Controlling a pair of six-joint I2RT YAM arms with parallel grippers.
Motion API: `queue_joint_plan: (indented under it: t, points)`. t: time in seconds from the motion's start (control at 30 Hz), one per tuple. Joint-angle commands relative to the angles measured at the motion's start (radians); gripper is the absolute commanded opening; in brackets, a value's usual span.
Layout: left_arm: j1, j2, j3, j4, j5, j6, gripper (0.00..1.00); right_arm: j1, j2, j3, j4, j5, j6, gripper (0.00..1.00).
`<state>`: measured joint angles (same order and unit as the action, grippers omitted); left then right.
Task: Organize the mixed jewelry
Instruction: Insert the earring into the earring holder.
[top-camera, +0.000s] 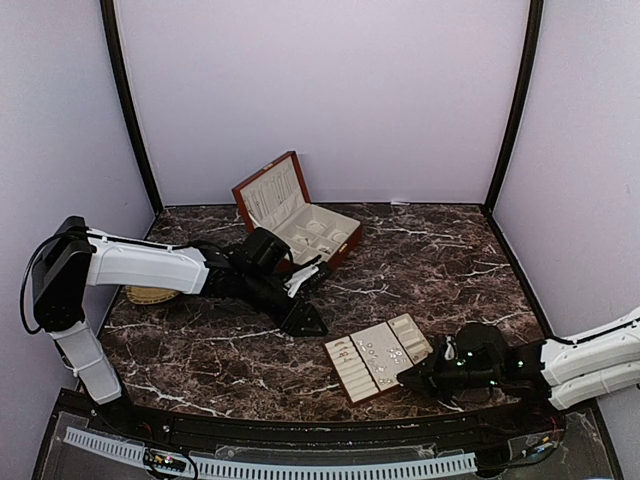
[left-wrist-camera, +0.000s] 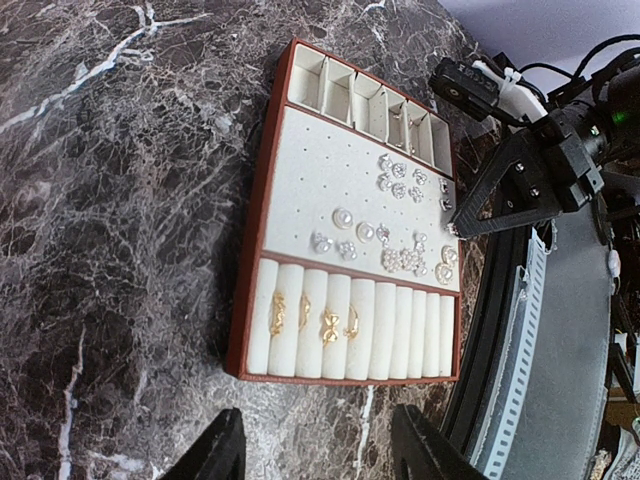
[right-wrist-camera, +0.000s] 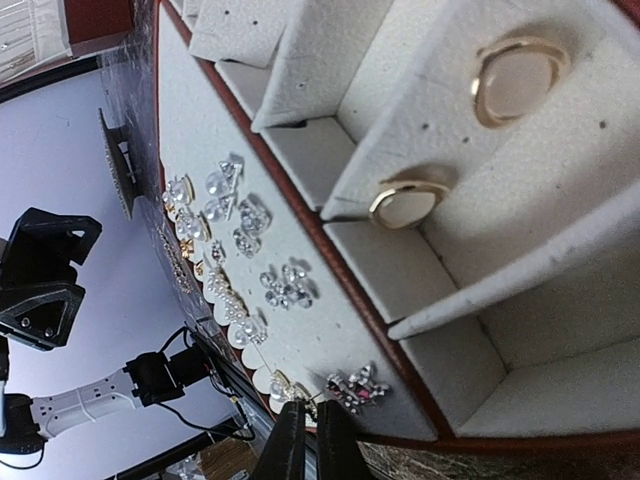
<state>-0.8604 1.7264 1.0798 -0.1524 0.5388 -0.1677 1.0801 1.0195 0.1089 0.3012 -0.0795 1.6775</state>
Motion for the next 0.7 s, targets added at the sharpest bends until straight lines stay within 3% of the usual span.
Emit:
queue_joint_plan:
  t: [0.0,0.1,0.33,0.67]
  points:
    - [-0.002,-0.026,-0.008,-0.012,0.004,0.007,0.52,0.014,-0.053,-0.022,-0.350,-0.015,-0.007,0.08]
    - [-0.002,-0.028,-0.008,-0.012,0.003,0.005,0.52,0.014,-0.095,-0.030,-0.386,-0.006,0.005,0.10]
    - [-0.003,-0.035,-0.009,-0.010,-0.002,0.004,0.52,0.012,-0.148,-0.016,-0.415,0.014,-0.016,0.26]
    - [0.001,-0.123,-0.058,0.055,-0.112,-0.012,0.53,-0.026,-0.267,0.140,-0.575,0.162,-0.248,0.49]
